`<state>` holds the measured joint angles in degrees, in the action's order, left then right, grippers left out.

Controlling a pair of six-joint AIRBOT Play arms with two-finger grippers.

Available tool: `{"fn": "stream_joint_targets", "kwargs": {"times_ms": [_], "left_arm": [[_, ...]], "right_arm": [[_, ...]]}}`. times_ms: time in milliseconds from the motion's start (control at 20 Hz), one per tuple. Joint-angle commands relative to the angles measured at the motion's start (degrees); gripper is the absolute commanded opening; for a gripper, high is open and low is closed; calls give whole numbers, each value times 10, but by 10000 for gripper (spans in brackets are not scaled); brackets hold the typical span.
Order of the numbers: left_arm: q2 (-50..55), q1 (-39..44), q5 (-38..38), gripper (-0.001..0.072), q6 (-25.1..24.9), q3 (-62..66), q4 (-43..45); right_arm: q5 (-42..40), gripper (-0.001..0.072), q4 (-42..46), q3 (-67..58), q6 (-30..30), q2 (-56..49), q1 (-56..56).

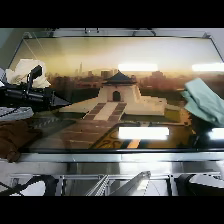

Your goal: Fold the shirts.

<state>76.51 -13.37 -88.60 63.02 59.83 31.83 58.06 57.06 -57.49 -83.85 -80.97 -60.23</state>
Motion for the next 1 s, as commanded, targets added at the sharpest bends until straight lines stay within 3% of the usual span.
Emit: {"fn": "stream_joint_targets", "kwargs": {"times_ms": [0,150,450,500,550,600,750,800,900,950], "left_arm": [[0,0,7,18,-5,0,0],[0,0,8,18,-7,0,0],[0,0,5,18,-11,0,0],[0,0,5,18,-13,0,0],[0,0,5,18,-13,0,0],[0,0,5,18,-13,0,0],[0,0,1,17,-13,0,0],[0,0,2,17,-13,0,-2],[0,0,0,17,-13,9,-5],[0,0,-5,17,-13,22,-5]], "right_arm": [[-128,18,30,181,-10,112,-132],[-167,18,30,259,-10,182,-180],[-125,20,59,263,-11,235,-193],[-110,98,63,263,-10,235,-193],[-108,383,64,263,-10,235,-193],[-101,586,62,259,-10,236,-193],[-43,591,51,202,-9,236,-189],[-20,557,25,170,-1,237,-182],[2,295,-87,115,57,248,-149],[10,283,-147,93,96,258,-123]]}}
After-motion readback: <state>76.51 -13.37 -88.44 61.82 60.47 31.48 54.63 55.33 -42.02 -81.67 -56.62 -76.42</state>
